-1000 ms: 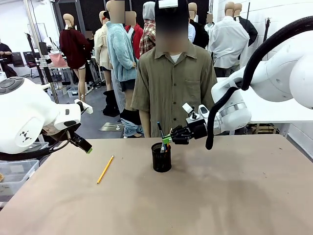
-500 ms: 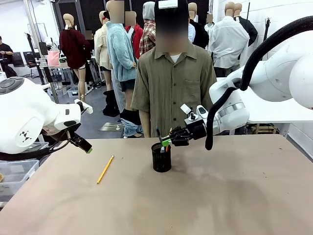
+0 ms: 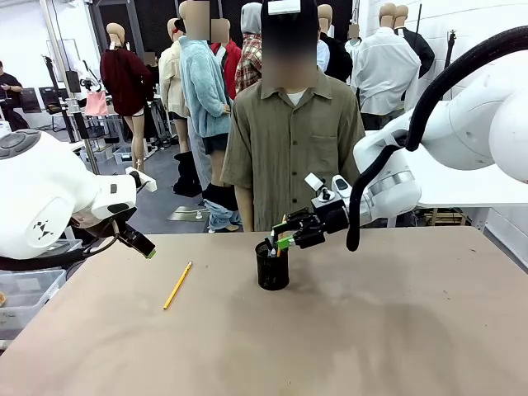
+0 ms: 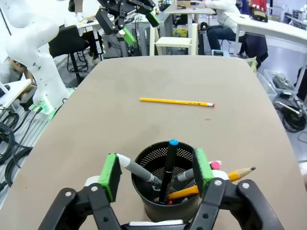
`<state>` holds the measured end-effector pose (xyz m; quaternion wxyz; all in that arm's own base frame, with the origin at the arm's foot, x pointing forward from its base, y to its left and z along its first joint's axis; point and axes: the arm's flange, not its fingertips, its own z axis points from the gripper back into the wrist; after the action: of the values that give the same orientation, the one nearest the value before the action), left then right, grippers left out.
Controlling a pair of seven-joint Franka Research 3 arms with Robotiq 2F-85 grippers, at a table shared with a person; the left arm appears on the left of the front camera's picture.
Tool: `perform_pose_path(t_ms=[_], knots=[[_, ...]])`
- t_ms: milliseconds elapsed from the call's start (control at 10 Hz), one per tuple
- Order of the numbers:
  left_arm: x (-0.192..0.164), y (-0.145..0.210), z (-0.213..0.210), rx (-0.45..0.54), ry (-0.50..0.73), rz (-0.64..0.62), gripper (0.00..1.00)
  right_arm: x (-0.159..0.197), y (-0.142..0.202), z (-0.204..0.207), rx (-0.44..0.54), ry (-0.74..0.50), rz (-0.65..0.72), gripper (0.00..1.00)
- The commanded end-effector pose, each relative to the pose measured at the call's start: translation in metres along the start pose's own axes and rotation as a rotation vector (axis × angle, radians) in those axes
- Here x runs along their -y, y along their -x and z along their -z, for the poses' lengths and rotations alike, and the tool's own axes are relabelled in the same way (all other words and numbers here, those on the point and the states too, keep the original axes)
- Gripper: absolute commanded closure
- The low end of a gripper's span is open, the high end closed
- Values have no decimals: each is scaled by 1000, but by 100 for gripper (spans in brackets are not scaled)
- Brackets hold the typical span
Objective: Place the pens into the pen holder.
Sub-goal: Pick up a writing instrument from the table and place it into the Pen holder.
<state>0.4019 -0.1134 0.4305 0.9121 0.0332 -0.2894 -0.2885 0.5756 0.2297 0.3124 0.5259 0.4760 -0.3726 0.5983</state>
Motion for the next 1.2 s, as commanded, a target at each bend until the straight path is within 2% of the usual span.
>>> perform_pose_path(t_ms=[0, 500, 900, 1100], knots=[[0, 2, 2, 8, -5, -1, 0, -23, -11, -15, 21, 3, -71, 0], [0, 2, 2, 8, -5, -1, 0, -90, -31, -81, 75, 108, -225, 0], [0, 2, 2, 8, -5, -1, 0, -147, -22, -152, 11, 314, -145, 0], [0, 2, 2, 8, -5, -1, 0, -164, -11, -182, 29, 388, -81, 0]])
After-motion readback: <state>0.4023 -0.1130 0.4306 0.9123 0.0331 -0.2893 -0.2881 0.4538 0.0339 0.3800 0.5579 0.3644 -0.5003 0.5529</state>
